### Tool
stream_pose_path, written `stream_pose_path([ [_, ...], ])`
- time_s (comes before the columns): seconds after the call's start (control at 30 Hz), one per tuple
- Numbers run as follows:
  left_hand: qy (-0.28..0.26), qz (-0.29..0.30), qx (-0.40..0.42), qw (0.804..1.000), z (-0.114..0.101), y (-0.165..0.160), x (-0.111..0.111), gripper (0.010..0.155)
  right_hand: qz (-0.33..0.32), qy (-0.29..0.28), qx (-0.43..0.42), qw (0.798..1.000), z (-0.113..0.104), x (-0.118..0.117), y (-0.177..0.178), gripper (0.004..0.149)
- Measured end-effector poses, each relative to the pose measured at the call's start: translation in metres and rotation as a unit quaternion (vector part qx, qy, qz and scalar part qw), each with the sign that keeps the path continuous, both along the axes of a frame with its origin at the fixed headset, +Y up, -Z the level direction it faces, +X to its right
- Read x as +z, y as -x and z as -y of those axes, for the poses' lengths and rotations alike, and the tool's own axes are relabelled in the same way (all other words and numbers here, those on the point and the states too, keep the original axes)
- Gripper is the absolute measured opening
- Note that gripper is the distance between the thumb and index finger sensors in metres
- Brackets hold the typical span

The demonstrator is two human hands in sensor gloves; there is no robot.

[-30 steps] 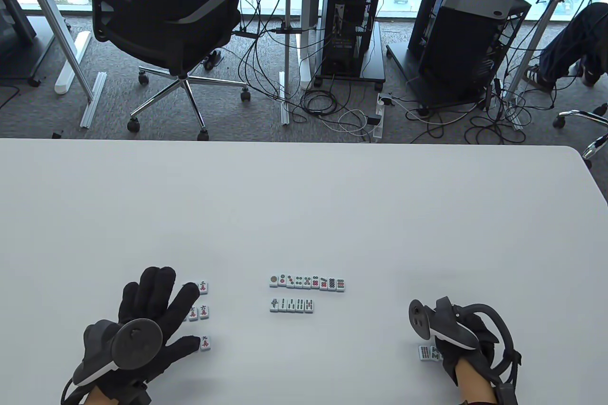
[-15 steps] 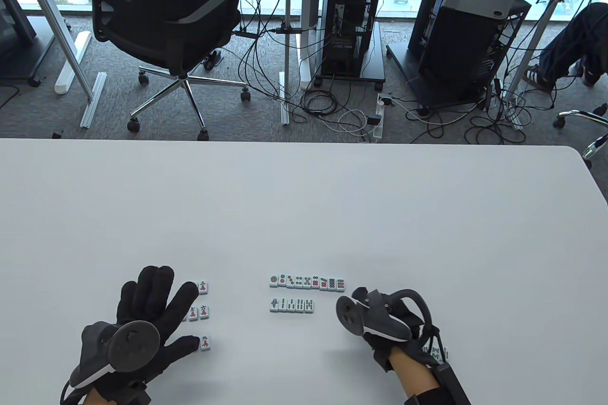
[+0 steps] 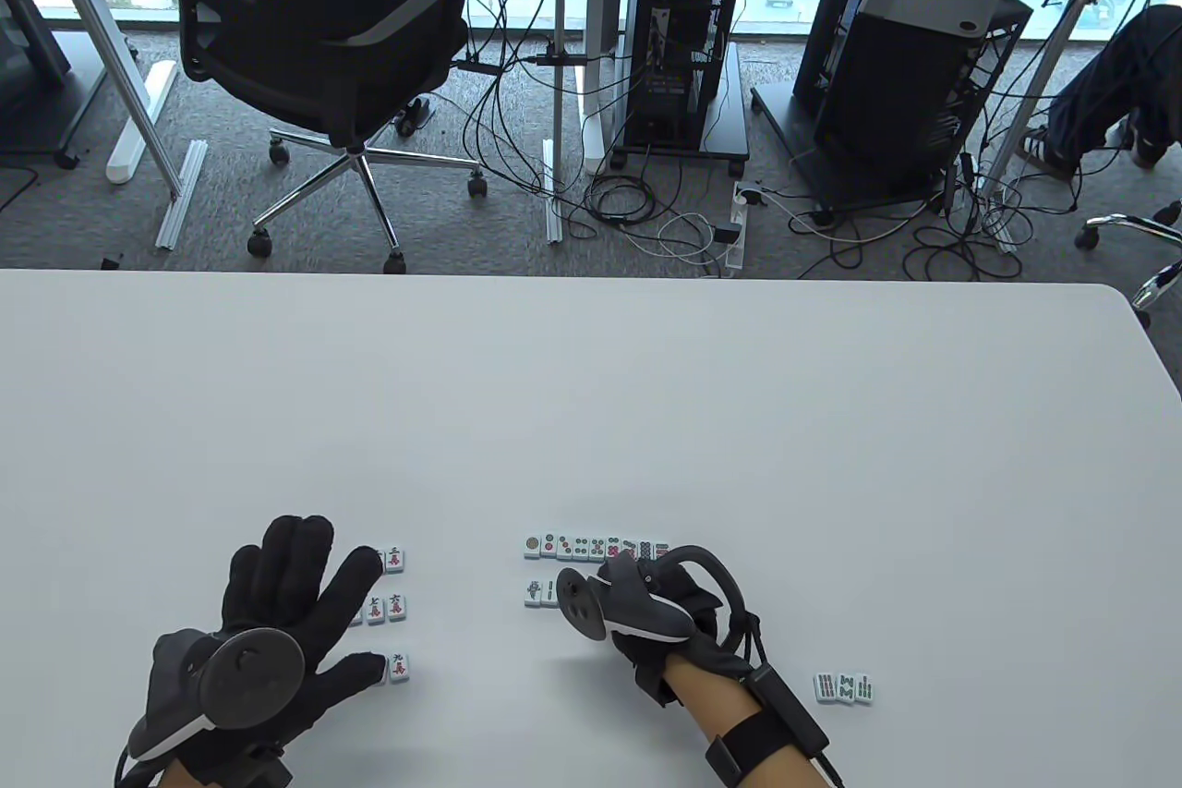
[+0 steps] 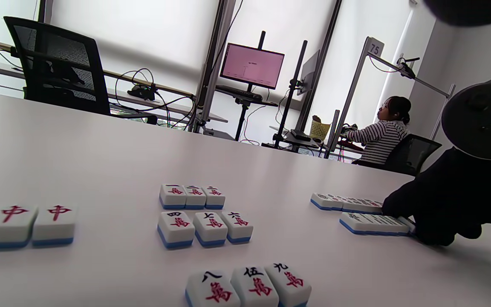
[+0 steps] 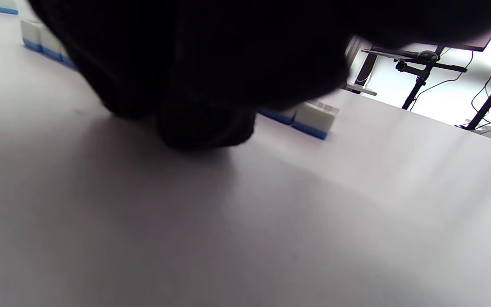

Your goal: Mahjong suit sorting

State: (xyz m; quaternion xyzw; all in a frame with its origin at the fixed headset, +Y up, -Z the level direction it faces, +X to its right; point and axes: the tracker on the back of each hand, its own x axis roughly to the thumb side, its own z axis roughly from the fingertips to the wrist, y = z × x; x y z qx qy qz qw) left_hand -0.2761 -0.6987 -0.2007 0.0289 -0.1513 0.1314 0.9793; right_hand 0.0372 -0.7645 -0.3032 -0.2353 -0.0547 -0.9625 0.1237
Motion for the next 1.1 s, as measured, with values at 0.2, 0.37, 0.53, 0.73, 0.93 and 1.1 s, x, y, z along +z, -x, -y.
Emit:
stream_pose_path([
  [0.2, 0.001, 0.0, -0.002, 1.0, 0.0, 0.0, 0.001, 0.086, 0.003, 0.004, -0.01, 1.0, 0.0, -0.002, -0.001, 0.058],
  [0.37, 0.002, 0.0, -0.003, 1.0, -0.001, 0.0, 0.001, 0.086, -0.007, -0.009, -0.017, 1.0, -0.006, 0.002, -0.007, 0.06],
  [0.53, 0.004, -0.001, -0.003, 1.0, -0.001, 0.0, 0.001, 0.086, 0.002, -0.032, -0.046, 0.998, -0.029, 0.011, -0.031, 0.06],
  [0.73, 0.009, -0.002, -0.007, 1.0, 0.0, -0.001, 0.0, 0.086, 0.041, -0.034, -0.03, 0.998, -0.049, 0.022, -0.081, 0.06],
  [0.93, 0.014, -0.003, -0.012, 1.0, 0.0, -0.002, -0.001, 0.086, 0.095, -0.018, -0.023, 0.995, -0.049, 0.036, -0.131, 0.058],
  [1.1, 0.019, -0.007, -0.015, 1.0, 0.001, -0.003, -0.001, 0.086, 0.119, 0.005, 0.0, 0.993, -0.044, 0.047, -0.159, 0.058],
])
